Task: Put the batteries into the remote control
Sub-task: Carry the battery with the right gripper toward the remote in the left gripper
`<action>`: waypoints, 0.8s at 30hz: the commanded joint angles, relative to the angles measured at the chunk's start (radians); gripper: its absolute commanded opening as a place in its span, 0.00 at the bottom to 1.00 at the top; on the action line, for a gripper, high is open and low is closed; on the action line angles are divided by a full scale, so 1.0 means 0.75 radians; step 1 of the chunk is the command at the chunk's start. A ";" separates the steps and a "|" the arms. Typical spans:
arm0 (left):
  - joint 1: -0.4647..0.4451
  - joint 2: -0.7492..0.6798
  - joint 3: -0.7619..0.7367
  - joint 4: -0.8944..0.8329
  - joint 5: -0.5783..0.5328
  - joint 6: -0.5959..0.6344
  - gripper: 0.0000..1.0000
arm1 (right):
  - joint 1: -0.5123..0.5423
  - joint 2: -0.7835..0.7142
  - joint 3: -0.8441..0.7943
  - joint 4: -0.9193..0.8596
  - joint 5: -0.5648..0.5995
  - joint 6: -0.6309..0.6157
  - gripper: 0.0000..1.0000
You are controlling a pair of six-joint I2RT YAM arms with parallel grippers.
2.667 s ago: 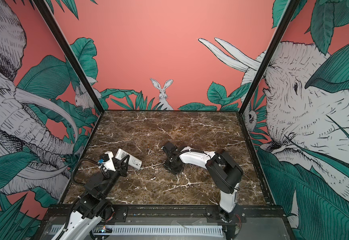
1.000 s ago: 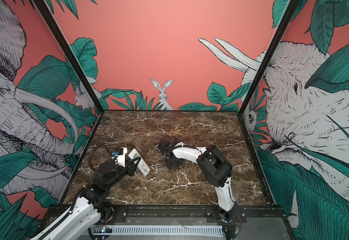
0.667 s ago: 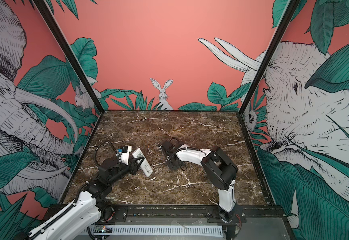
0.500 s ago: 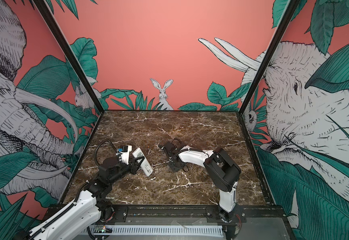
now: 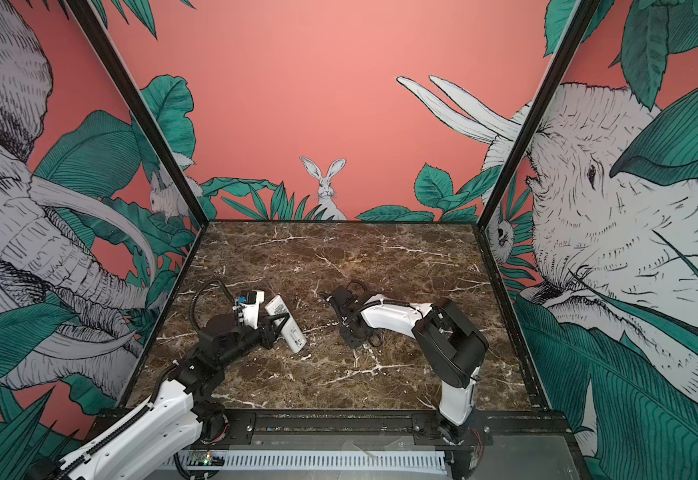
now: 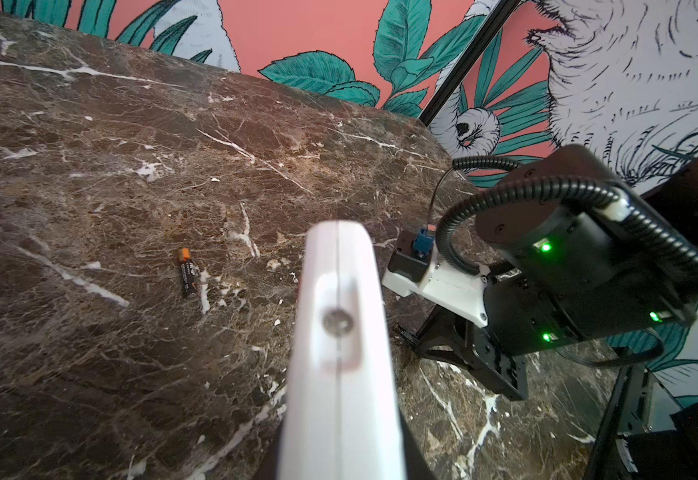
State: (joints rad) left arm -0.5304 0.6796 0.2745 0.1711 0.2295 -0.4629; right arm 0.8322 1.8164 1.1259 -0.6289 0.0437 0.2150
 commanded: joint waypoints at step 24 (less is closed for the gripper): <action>-0.005 0.418 -0.085 0.566 0.132 -0.253 0.00 | 0.027 -0.460 -0.285 0.421 -0.309 -0.116 0.05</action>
State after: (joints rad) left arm -0.5304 0.9703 0.2249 0.4793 0.2962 -0.6075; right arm 0.8387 1.4956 0.9173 -0.4053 -0.1181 0.1234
